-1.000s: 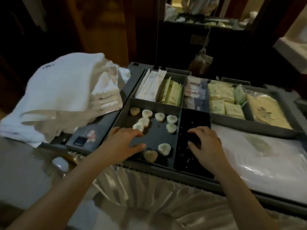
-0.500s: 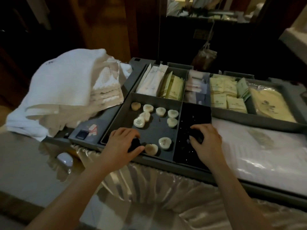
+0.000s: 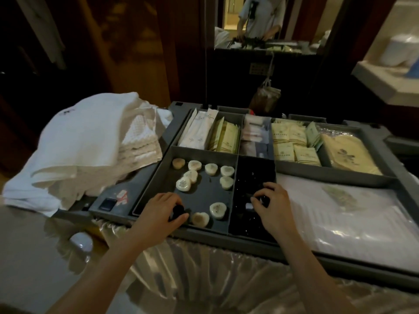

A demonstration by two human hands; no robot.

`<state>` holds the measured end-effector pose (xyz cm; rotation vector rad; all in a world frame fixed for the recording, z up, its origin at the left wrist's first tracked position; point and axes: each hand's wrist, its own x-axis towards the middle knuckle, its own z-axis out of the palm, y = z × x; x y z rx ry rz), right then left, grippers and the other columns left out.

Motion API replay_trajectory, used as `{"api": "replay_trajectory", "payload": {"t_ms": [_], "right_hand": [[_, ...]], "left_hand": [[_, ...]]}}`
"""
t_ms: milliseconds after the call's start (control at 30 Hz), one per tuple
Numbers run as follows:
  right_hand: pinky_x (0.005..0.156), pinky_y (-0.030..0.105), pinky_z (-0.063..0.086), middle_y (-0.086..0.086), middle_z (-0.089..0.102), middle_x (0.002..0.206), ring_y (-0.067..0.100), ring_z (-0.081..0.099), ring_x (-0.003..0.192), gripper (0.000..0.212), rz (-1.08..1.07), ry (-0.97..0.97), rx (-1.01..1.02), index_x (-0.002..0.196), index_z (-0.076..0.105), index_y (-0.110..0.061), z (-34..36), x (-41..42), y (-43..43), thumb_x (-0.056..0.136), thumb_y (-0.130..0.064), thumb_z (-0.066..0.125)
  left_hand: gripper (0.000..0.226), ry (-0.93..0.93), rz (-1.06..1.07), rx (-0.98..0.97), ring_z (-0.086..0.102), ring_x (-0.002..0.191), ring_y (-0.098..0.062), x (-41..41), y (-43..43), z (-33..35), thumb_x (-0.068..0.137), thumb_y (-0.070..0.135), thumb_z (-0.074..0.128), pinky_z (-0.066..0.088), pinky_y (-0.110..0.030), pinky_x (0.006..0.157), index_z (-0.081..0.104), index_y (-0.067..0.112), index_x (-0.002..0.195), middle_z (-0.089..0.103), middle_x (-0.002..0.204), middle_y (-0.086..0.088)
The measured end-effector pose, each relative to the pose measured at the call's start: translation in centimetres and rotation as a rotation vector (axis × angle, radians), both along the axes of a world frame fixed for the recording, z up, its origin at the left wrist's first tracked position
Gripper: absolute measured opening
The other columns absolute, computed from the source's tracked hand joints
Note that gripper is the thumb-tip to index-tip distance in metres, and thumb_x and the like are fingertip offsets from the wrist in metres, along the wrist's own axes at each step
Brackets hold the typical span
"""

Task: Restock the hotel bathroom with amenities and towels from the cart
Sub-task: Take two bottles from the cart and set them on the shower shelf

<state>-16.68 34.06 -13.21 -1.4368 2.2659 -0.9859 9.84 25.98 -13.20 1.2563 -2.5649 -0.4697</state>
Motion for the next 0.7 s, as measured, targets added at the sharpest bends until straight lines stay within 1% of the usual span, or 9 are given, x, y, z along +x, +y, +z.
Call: {"api": "replay_trajectory", "payload": {"t_ms": [67,200,300,367,433,500,600,633,700], "right_hand": [[0.095,0.021,0.028,0.008,0.049,0.129,0.023,0.039,0.124,0.015,-0.001,0.007,0.004,0.095,0.069,-0.007,-0.2,-0.1,-0.1,0.084,-0.016,0.067],[0.1,0.026,0.032,0.007,0.049,0.129,0.023,0.04,0.123,0.026,0.0,0.021,0.006,0.105,0.067,-0.008,-0.2,-0.1,-0.1,0.082,-0.019,0.069],[0.101,0.026,0.031,0.007,0.047,0.131,0.022,0.038,0.124,0.032,0.009,0.029,0.008,0.114,0.062,-0.009,-0.1,0.0,0.0,0.083,-0.019,0.067],[0.101,0.026,0.031,0.007,0.047,0.13,0.022,0.038,0.124,0.033,0.012,0.025,0.003,0.116,0.06,-0.009,-0.1,0.0,0.0,0.084,-0.018,0.065],[0.098,0.024,0.031,0.008,0.051,0.126,0.023,0.043,0.12,0.03,0.026,0.025,-0.011,0.114,0.062,-0.008,0.1,-0.2,0.0,0.085,-0.015,0.065],[0.092,0.019,0.031,0.009,0.056,0.12,0.023,0.049,0.114,0.027,0.061,0.035,-0.013,0.112,0.063,-0.007,0.6,-0.6,-0.1,0.086,-0.013,0.063],[0.085,0.015,0.031,0.008,0.056,0.12,0.022,0.052,0.113,0.03,0.109,0.047,0.039,0.118,0.059,-0.009,1.8,-1.3,-0.4,0.088,-0.012,0.06],[0.085,0.017,0.034,0.008,0.055,0.122,0.022,0.052,0.113,0.033,0.121,0.063,0.064,0.121,0.056,-0.011,2.1,-1.4,-0.6,0.088,-0.014,0.06],[0.09,0.028,0.041,0.009,0.055,0.123,0.025,0.052,0.113,0.039,0.151,0.134,0.125,0.126,0.052,-0.015,2.6,-1.7,-1.2,0.088,-0.018,0.061]], "left_hand": [[0.026,0.035,0.019,-0.029,0.05,0.102,-0.017,-0.2,0.1,0.0,0.086,0.037,0.061,0.042,-0.028,0.084,0.056,0.017,0.102,0.058,0.107,0.001],[0.025,0.067,0.039,-0.044,0.05,0.101,-0.015,-0.3,0.3,-0.2,0.085,0.036,0.063,0.043,-0.028,0.082,0.057,0.017,0.1,0.06,0.104,0.002],[0.023,0.084,0.043,-0.079,0.051,0.097,-0.016,-0.2,0.4,-0.4,0.084,0.034,0.064,0.043,-0.028,0.079,0.059,0.017,0.098,0.061,0.099,0.002],[0.022,0.098,0.043,-0.099,0.052,0.093,-0.016,-0.2,0.5,-0.5,0.084,0.033,0.065,0.042,-0.027,0.076,0.059,0.016,0.096,0.062,0.096,0.002],[0.021,0.112,0.053,-0.11,0.052,0.089,-0.014,-0.2,0.5,-0.5,0.083,0.032,0.066,0.042,-0.025,0.073,0.06,0.016,0.095,0.061,0.092,0.003],[0.019,0.13,0.058,-0.124,0.052,0.084,-0.013,-0.2,0.7,-0.7,0.082,0.031,0.068,0.04,-0.02,0.069,0.06,0.017,0.092,0.06,0.088,0.005],[0.016,0.165,0.062,-0.137,0.048,0.079,-0.007,-0.1,0.7,-0.9,0.08,0.03,0.07,0.034,-0.01,0.065,0.06,0.019,0.087,0.059,0.082,0.008],[0.016,0.178,0.067,-0.135,0.046,0.078,-0.005,-0.1,0.7,-1.0,0.08,0.029,0.071,0.033,-0.01,0.064,0.06,0.02,0.086,0.058,0.081,0.009],[0.016,0.193,0.065,-0.147,0.044,0.076,-0.003,-0.1,0.8,-1.0,0.078,0.029,0.072,0.031,-0.008,0.062,0.061,0.019,0.084,0.057,0.079,0.01]]}}
